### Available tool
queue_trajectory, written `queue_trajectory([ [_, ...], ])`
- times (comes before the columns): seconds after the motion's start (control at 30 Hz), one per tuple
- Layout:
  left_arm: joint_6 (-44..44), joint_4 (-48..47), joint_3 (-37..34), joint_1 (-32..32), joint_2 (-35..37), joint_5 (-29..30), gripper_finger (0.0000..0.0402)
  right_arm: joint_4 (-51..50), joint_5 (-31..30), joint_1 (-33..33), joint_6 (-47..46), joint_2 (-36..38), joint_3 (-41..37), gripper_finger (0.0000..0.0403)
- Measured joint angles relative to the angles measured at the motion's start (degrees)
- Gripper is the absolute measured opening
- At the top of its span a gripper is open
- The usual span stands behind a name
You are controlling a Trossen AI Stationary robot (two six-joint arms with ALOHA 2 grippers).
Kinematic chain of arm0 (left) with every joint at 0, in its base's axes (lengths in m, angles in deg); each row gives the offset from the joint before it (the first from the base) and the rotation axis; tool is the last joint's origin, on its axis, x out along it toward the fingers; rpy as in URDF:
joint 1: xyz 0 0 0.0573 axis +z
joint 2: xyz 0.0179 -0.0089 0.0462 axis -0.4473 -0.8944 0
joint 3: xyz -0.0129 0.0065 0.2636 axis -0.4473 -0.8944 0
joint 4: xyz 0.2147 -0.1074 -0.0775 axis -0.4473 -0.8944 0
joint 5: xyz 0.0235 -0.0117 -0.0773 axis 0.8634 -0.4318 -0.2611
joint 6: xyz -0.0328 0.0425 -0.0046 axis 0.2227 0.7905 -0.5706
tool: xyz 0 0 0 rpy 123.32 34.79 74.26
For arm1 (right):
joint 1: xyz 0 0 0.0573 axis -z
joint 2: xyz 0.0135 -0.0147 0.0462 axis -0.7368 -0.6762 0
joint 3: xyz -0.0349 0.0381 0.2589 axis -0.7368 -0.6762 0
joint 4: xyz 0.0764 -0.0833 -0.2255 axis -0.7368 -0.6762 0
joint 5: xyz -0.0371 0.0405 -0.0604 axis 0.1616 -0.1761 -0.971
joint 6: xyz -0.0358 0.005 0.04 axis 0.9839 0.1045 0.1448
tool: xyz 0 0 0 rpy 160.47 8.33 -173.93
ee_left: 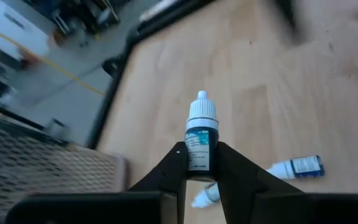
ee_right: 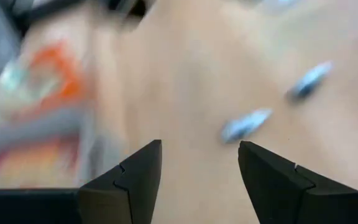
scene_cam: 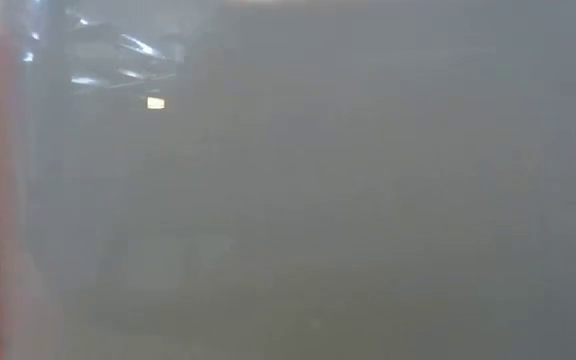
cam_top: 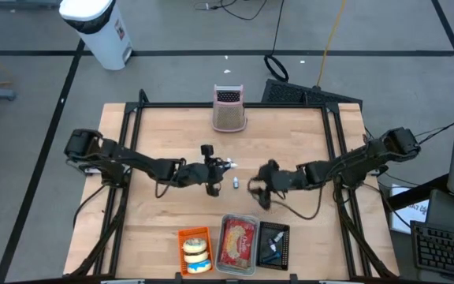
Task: Pick & Place Food Item
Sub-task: Put the brown food coloring bottle into the black bin
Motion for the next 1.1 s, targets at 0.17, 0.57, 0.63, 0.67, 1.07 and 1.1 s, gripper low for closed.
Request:
queue_trajectory([
  [0.17, 5.9, 0.5, 0.0, -2.1, 2.6, 3.1, 0.005, 12.2, -5.4, 4.4, 0.5, -1.5, -0.4, 0.0201],
  [0.57, 12.3, 0.4, 0.0, -3.8, 3.1, 6.0, 0.0055, 41.6, 1.2, 10.5, 1.0, -10.6, -2.6, 0.0205],
  [0.63, 12.3, 0.4, 0.0, -3.8, 3.0, 6.0, 0.0056, 44.9, 1.3, 10.7, 0.9, -12.5, -2.6, 0.0207],
  [0.67, 12.3, 0.5, 0.0, -3.7, 3.0, 6.0, 0.0059, 46.6, 1.8, 10.8, 0.9, -13.1, -2.6, 0.0208],
  [1.07, 13.8, 0.5, 0.0, -3.4, 3.0, 5.9, 0.0066, 51.0, 4.2, 11.2, 1.1, -15.5, -2.6, 0.018],
  [1.1, 13.7, 0.6, 0.0, -3.4, 3.0, 5.9, 0.0066, 51.0, 4.2, 11.2, 1.1, -15.5, -2.6, 0.0176],
])
